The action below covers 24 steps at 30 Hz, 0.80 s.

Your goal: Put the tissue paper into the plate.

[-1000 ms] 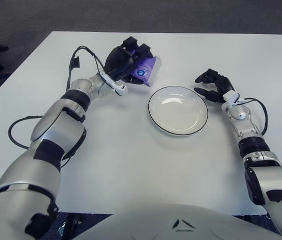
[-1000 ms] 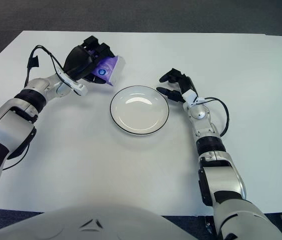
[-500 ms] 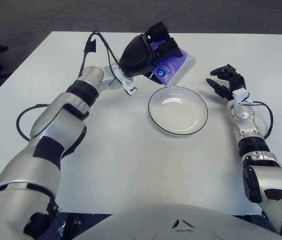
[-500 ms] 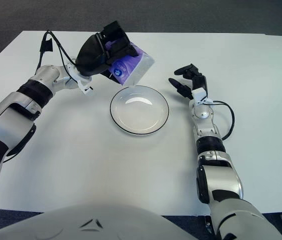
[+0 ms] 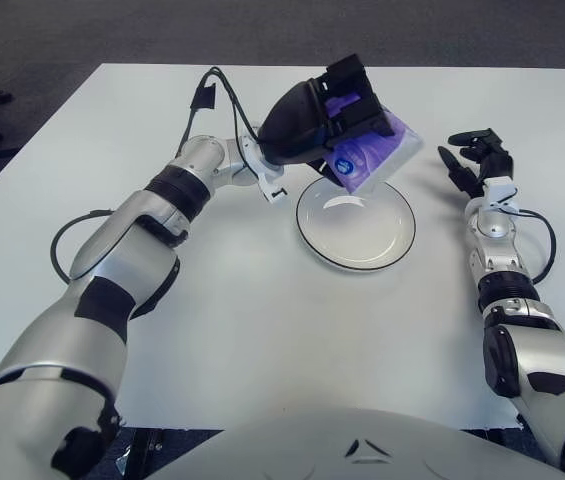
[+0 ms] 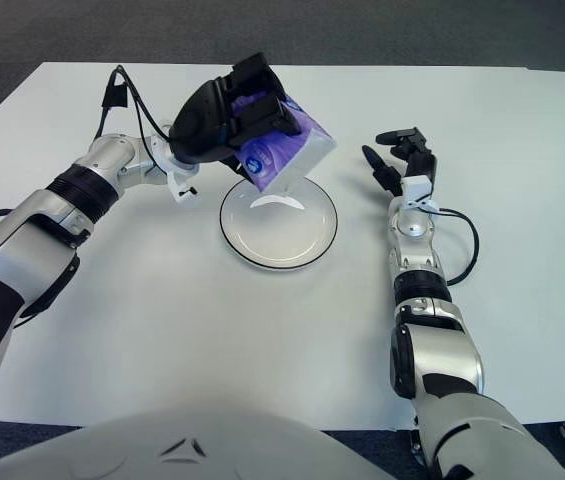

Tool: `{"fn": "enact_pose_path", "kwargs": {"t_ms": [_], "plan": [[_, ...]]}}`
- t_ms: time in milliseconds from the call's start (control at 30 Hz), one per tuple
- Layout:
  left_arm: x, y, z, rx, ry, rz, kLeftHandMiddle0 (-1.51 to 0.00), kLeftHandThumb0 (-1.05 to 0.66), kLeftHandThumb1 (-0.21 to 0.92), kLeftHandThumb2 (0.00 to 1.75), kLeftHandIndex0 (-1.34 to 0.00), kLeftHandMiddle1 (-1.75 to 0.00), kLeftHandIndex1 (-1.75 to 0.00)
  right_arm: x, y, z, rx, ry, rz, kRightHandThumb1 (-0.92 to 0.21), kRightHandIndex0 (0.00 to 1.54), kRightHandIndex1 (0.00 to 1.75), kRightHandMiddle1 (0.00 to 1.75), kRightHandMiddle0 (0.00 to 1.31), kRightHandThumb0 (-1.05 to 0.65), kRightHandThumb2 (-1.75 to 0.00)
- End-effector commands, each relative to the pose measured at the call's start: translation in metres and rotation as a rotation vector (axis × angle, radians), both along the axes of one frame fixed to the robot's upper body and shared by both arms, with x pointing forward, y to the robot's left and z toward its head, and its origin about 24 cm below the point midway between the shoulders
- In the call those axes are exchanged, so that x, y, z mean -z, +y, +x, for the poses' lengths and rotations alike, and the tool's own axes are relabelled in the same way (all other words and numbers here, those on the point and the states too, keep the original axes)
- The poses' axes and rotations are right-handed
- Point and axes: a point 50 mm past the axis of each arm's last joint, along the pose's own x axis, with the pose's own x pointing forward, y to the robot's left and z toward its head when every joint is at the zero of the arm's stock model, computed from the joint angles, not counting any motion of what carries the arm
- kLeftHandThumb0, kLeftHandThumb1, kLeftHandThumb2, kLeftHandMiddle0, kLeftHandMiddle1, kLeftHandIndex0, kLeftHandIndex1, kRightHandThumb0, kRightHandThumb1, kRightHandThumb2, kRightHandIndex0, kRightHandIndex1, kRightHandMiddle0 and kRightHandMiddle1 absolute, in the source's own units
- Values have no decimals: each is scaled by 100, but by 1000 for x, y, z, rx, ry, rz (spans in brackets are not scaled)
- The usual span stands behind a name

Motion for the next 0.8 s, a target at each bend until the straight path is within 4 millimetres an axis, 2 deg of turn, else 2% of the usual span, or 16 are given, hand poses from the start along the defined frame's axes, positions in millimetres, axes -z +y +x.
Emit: {"fn": "enact_pose_path", "kwargs": {"t_ms": [0, 233, 767], "plan": [[-2, 1, -1, 14, 15, -26, -41, 39, 58, 96, -50, -175, -175, 49, 6, -25, 3, 118, 78, -92, 69, 127, 126, 44, -1, -16], [11, -3, -2, 18, 64, 1, -40, 39, 59, 96, -51, -175, -175, 48, 6, -25, -13, 83, 100, -92, 69, 127, 127, 43, -1, -17], [30, 1, 2, 22, 329, 278, -43, 40, 55, 100, -55, -175, -175, 50, 7, -25, -31, 99, 83, -92, 67, 130, 126, 43, -1, -18]]}}
